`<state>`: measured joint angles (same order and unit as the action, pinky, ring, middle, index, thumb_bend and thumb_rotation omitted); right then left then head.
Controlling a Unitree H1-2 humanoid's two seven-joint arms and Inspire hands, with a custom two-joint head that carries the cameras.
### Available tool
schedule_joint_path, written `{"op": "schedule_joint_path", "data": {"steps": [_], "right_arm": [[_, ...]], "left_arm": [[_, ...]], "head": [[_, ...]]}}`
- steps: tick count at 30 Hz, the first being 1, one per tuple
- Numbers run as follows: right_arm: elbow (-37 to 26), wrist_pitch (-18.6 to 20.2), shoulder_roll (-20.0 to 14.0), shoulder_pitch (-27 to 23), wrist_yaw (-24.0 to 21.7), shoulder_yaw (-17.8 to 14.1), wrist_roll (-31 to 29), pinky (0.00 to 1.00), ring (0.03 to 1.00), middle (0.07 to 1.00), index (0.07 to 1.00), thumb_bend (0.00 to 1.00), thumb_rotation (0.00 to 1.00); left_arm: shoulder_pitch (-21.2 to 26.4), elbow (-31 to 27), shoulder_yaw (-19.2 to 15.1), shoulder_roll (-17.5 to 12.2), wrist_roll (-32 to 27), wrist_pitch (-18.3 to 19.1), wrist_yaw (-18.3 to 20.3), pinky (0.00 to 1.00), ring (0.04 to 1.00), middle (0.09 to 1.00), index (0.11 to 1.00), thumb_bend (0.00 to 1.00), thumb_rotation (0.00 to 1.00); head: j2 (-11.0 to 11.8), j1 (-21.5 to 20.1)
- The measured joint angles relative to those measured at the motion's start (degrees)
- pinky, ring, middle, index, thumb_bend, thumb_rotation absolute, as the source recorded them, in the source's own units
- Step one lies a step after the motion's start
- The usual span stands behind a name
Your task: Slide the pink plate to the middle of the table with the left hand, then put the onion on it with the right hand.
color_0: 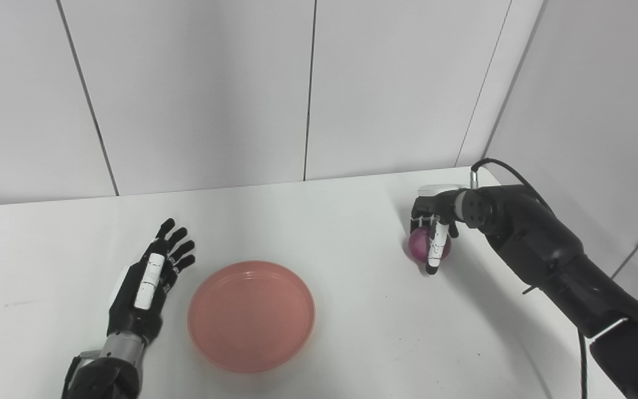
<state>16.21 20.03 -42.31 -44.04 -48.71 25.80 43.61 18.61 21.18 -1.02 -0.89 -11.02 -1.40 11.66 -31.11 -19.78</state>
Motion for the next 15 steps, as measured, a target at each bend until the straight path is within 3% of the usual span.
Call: {"op": "schedule_joint_path", "data": {"steps": [9, 15], "right_arm": [[-6.24, -0.01, -0.80, -4.80, -3.22, -0.05, 0.17, 0.27, 0.363, 0.458, 0.526, 0.53, 0.00], [-11.06, -0.01, -0.73, -5.26, -4.33, -0.22, 0.46, 0.23, 0.314, 0.470, 0.509, 0.53, 0.00]], "left_arm": [[0.01, -0.01, 0.07, 0.02, -0.04, 0.00, 0.01, 0.88, 0.897, 0.938, 0.947, 0.83, 0.82], [0.01, -0.13, 0.10, 0.19, -0.04, 0.02, 0.01, 0.88, 0.898, 0.939, 0.945, 0.84, 0.81]], "head": [[0.09, 0.26], [0.00, 0.79]]}}
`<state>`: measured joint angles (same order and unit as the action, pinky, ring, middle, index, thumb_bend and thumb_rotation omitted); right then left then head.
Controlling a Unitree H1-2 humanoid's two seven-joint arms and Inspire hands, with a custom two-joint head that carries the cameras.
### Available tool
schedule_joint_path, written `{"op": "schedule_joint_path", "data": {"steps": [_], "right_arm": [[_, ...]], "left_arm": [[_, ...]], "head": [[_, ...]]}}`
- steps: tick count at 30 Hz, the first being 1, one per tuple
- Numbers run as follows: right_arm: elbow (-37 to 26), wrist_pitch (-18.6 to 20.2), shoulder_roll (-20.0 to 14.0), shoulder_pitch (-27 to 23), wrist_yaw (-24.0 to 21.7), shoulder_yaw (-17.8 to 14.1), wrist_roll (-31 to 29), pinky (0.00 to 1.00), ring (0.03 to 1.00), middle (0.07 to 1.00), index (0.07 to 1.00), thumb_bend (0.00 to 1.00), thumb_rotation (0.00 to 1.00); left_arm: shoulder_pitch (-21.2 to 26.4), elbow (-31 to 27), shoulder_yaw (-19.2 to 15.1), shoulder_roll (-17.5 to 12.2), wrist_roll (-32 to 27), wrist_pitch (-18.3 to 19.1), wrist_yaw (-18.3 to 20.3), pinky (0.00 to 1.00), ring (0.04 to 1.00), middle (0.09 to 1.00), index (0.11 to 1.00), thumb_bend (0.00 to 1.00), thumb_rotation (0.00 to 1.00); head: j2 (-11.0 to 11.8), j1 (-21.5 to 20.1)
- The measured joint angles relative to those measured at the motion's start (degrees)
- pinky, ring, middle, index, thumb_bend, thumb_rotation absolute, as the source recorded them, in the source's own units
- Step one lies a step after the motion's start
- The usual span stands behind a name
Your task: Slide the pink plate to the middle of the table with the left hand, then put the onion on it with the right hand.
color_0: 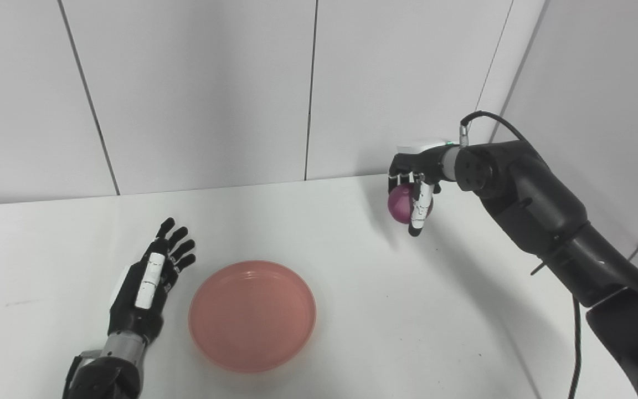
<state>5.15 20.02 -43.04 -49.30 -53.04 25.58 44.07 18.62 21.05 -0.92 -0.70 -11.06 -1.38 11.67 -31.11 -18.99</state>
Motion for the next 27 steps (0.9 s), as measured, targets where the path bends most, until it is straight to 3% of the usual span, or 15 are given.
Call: {"op": "schedule_joint_path", "data": {"steps": [1, 2, 3, 9, 13, 21, 27], "right_arm": [[-0.71, 0.00, 0.04, 0.00, -0.05, 0.00, 0.00, 0.22, 0.305, 0.475, 0.500, 0.53, 0.00], [-1.39, -0.03, 0.08, -0.01, -0.07, -0.01, 0.08, 0.37, 0.382, 0.482, 0.500, 0.53, 0.00], [-2.21, -0.05, 0.17, -0.01, -0.12, 0.00, 0.37, 0.42, 0.408, 0.485, 0.500, 0.53, 0.00], [-6.13, -1.03, 2.70, -0.99, -0.40, 0.33, 0.29, 0.37, 0.464, 0.479, 0.509, 0.53, 0.00], [-9.15, -3.73, 5.62, -1.18, -0.22, 0.60, -0.14, 0.34, 0.420, 0.454, 0.530, 0.53, 0.00], [-14.13, -4.51, 11.92, -1.15, -0.88, 2.20, -0.79, 0.31, 0.385, 0.458, 0.509, 0.53, 0.00], [-15.02, -4.87, 15.27, -1.07, -1.41, 3.66, -0.87, 0.39, 0.449, 0.461, 0.523, 0.53, 0.00]], "left_arm": [[-0.03, -0.04, 0.00, 0.14, 0.00, 0.02, -0.01, 0.88, 0.898, 0.939, 0.946, 0.84, 0.81], [-0.05, -0.07, 0.01, 0.19, 0.00, 0.05, -0.01, 0.87, 0.897, 0.940, 0.942, 0.83, 0.81], [-0.10, -0.19, 0.01, 0.29, 0.02, 0.09, -0.01, 0.87, 0.897, 0.940, 0.941, 0.83, 0.81], [-0.21, -0.34, -0.07, 0.61, 0.12, 0.12, -0.39, 0.91, 0.902, 0.948, 0.954, 0.83, 0.79], [-0.17, -0.32, -0.07, 1.15, 0.14, 0.11, -0.58, 0.92, 0.900, 0.949, 0.956, 0.83, 0.79], [-0.25, -0.47, 0.52, 2.33, 1.44, 0.00, -2.00, 0.92, 0.908, 0.963, 0.965, 0.76, 0.85], [-0.95, -1.45, 1.57, 3.61, 2.90, -0.05, -3.18, 0.91, 0.913, 0.960, 0.975, 0.76, 0.86]], "head": [[0.00, 0.09], [0.00, 0.35], [0.00, 0.35], [0.17, 2.81], [0.35, 4.74], [0.97, 8.62], [1.14, 12.04]]}}
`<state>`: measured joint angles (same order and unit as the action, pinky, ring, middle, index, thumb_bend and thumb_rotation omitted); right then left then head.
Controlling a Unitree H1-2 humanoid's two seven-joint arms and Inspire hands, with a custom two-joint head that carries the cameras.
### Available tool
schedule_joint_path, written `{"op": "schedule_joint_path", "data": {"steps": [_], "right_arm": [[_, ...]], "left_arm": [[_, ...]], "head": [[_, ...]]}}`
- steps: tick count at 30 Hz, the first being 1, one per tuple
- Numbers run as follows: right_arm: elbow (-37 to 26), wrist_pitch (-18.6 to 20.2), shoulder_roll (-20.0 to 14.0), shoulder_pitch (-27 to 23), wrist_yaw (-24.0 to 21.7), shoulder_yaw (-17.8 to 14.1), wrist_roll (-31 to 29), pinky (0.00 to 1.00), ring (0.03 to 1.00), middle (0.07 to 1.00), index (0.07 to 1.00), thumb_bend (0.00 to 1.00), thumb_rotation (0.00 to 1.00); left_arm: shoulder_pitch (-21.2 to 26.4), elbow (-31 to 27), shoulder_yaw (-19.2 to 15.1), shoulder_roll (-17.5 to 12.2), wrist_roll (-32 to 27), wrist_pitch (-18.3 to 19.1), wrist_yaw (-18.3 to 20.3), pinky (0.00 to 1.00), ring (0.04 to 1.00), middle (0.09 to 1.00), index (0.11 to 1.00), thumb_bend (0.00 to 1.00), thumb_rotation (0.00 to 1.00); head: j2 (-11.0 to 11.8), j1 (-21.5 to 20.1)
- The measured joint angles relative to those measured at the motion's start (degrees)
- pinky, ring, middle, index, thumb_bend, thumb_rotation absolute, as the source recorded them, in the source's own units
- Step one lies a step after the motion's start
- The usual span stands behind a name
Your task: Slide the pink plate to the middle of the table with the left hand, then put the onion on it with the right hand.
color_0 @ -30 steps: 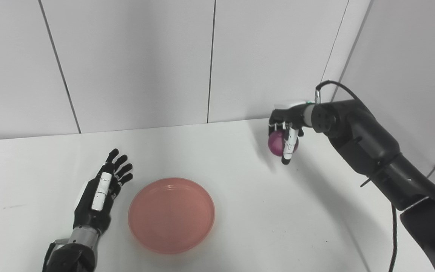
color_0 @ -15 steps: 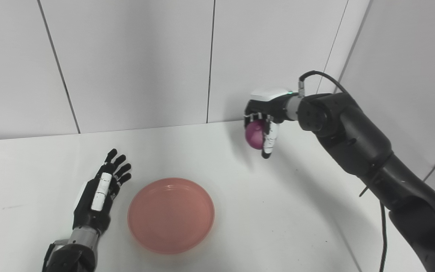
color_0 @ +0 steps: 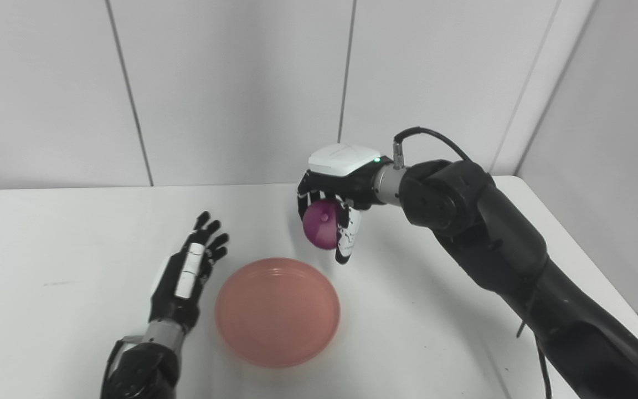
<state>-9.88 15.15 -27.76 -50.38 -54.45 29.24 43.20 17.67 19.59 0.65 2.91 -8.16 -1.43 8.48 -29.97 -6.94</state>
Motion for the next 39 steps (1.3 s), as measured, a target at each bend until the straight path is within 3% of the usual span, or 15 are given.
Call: {"op": "schedule_joint_path", "data": {"steps": [6, 11, 16, 26, 33, 39], "right_arm": [[-0.48, -1.77, 2.68, 1.33, 0.35, 1.73, 0.09, 0.49, 0.537, 0.507, 0.483, 0.53, 0.00], [0.96, -4.78, 4.12, 3.35, 1.46, 2.02, -1.15, 0.43, 0.494, 0.474, 0.515, 0.53, 0.00], [1.46, -5.38, 4.13, 4.77, 1.62, 2.52, -0.78, 0.40, 0.475, 0.461, 0.522, 0.53, 0.00], [1.93, -6.81, 5.43, 7.48, 2.89, 3.73, 1.12, 0.35, 0.419, 0.483, 0.495, 0.53, 0.00], [3.58, -8.66, 5.80, 8.31, 4.14, 4.40, 1.63, 0.44, 0.511, 0.478, 0.511, 0.53, 0.00], [5.37, -9.88, 6.05, 8.76, 5.90, 4.85, 2.33, 0.43, 0.506, 0.475, 0.513, 0.53, 0.00]], "left_arm": [[-0.33, -0.32, 0.86, 0.81, 1.77, -0.25, -1.66, 0.90, 0.921, 0.961, 0.995, 0.73, 0.88], [-0.36, -0.21, 1.17, 1.31, 2.84, -0.57, -2.36, 0.90, 0.925, 0.963, 0.990, 0.71, 0.88], [-0.35, -0.05, 1.18, 1.69, 3.31, -0.78, -2.97, 0.91, 0.909, 0.963, 0.991, 0.69, 0.88], [-0.29, 0.23, 1.17, 2.51, 3.22, -0.86, -3.05, 0.95, 0.915, 0.970, 0.992, 0.66, 0.86], [-0.32, 0.27, 1.20, 3.28, 3.25, -0.89, -3.11, 0.94, 0.918, 0.970, 0.997, 0.66, 0.87], [-0.34, 0.29, 1.21, 3.40, 3.25, -0.90, -3.11, 0.94, 0.919, 0.971, 0.997, 0.64, 0.86]], "head": [[-0.26, 4.56], [-0.35, 6.67], [-0.26, 7.82], [-0.35, 8.26], [-0.44, 8.44], [-0.44, 8.61]]}}
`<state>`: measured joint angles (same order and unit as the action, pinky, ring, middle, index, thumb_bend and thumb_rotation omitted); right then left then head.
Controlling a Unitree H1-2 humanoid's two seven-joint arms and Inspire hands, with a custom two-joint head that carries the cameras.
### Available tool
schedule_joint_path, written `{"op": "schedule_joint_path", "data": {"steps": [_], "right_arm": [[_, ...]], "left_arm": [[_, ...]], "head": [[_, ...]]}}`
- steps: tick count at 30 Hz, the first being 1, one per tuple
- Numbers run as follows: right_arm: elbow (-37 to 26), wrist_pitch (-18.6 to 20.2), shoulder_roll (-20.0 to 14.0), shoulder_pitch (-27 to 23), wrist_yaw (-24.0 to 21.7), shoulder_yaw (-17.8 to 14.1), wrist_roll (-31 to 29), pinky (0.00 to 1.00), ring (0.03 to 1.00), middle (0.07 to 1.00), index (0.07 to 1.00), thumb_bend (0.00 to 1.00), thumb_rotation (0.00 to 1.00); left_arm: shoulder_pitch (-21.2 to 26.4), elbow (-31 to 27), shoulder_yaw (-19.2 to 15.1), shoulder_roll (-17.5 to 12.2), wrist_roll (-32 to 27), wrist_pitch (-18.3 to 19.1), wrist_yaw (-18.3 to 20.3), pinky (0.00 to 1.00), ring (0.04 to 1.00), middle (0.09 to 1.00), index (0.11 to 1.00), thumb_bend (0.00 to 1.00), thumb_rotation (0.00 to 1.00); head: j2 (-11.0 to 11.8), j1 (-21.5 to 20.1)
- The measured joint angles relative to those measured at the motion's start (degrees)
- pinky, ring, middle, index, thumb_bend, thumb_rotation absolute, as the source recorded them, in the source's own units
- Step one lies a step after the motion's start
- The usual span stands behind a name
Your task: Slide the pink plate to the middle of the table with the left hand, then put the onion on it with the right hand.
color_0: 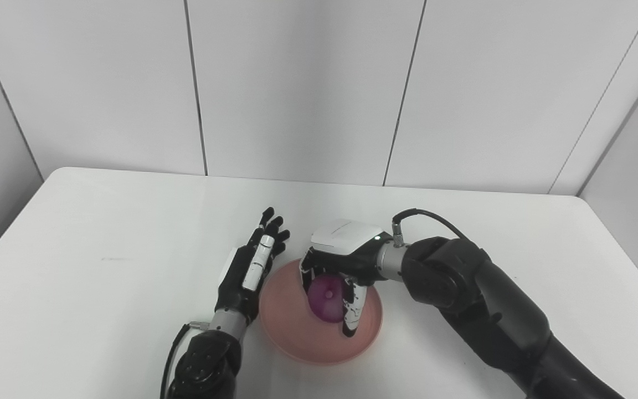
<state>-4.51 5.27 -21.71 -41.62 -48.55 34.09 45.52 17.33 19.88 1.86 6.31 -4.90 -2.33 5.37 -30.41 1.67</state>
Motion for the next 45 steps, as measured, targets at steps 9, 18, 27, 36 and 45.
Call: {"op": "schedule_joint_path", "data": {"steps": [9, 18, 27, 36, 45], "right_arm": [[0.50, -1.42, 0.99, 0.00, 1.52, 0.10, 0.08, 0.44, 0.520, 0.480, 0.508, 0.53, 0.00], [1.42, -1.45, 1.58, 0.24, 2.02, 0.31, 0.89, 0.43, 0.524, 0.481, 0.506, 0.53, 0.00], [1.46, -1.45, 1.92, 0.68, 2.22, 0.54, 1.32, 0.45, 0.548, 0.560, 0.503, 0.53, 0.07], [1.46, -1.47, 1.86, 0.87, 1.93, 0.72, 1.03, 0.60, 0.729, 0.777, 0.733, 0.99, 0.35], [1.40, -1.64, 0.84, 0.46, -0.20, 0.76, 0.42, 0.76, 0.823, 0.826, 0.755, 1.00, 0.40]], "left_arm": [[0.01, 0.23, 0.03, 0.31, 0.02, -0.18, 0.00, 0.93, 0.915, 0.967, 0.995, 0.66, 0.86], [0.02, 0.32, 0.08, 0.36, 0.08, -0.23, -0.02, 0.93, 0.919, 0.968, 0.997, 0.66, 0.87], [0.02, 0.32, 0.14, 0.39, 0.10, -0.23, -0.04, 0.92, 0.917, 0.965, 0.994, 0.67, 0.87], [0.02, 0.32, 0.14, 0.40, 0.10, -0.23, -0.09, 0.91, 0.910, 0.959, 0.992, 0.66, 0.86], [0.02, 0.29, 0.12, 0.43, 0.06, -0.22, -0.17, 0.92, 0.910, 0.962, 0.994, 0.67, 0.86]], "head": [[-0.09, -0.35], [-0.26, -0.44], [-0.35, -0.53], [-0.26, -0.70], [-0.26, -1.05]]}}
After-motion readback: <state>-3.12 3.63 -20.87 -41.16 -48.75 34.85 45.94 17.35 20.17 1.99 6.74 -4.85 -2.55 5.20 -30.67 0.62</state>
